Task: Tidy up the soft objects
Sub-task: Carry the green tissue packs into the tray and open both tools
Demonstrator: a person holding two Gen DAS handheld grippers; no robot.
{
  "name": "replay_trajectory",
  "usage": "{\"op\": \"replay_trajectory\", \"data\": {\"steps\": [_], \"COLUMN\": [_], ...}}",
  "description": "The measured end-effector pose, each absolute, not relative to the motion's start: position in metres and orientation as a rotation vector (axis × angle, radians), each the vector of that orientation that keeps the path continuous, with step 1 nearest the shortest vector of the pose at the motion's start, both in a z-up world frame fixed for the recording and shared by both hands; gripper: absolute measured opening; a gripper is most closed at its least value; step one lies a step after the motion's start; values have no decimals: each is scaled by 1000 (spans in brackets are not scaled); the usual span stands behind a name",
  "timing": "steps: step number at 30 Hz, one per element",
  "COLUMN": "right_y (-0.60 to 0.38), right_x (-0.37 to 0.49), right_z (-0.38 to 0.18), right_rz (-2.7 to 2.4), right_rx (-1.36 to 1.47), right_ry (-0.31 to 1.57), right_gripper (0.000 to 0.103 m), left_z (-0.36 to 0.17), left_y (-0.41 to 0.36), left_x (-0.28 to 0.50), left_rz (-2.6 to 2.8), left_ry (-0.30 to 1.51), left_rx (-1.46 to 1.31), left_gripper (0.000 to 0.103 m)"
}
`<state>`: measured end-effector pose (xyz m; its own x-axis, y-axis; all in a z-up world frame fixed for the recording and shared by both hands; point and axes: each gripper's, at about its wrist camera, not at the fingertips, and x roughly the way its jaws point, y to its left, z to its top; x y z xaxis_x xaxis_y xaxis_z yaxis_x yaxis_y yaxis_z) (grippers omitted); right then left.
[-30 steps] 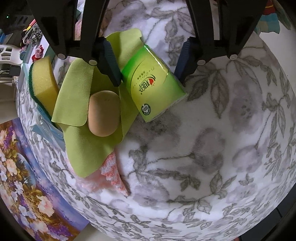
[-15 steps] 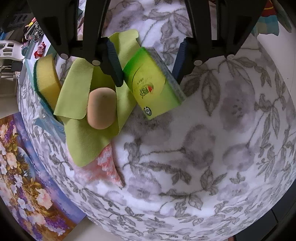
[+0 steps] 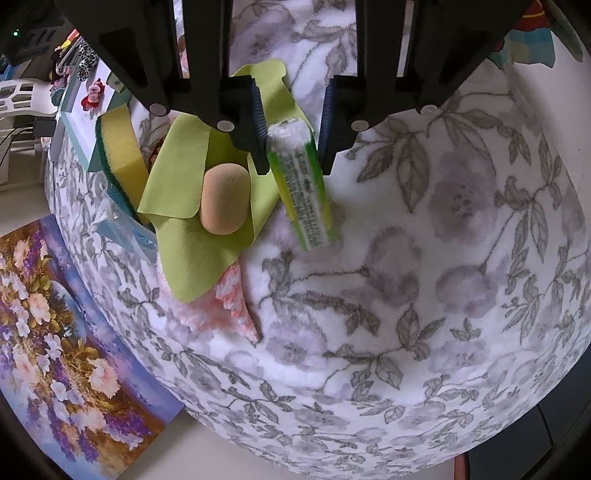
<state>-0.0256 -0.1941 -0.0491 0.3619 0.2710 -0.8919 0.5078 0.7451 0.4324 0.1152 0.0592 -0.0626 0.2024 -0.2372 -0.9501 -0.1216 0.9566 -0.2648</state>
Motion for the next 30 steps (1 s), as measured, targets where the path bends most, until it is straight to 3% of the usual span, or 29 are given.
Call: {"op": "replay_trajectory", "data": {"steps": [19,30], "right_y": [-203,-246], "right_x": [-30,-50], "right_z": [-27,13], "right_rz": [-202,-374], "right_rx": [753,731], "right_ry": [1161,1040], "right_gripper": [66,66], "left_z": [-25,53], "left_y": [55,0], "left_x": [108,92], "left_rz": [-122,-277], "left_ry": [1248,1125], "left_rx": [-321,-262], "left_gripper": [22,23]}}
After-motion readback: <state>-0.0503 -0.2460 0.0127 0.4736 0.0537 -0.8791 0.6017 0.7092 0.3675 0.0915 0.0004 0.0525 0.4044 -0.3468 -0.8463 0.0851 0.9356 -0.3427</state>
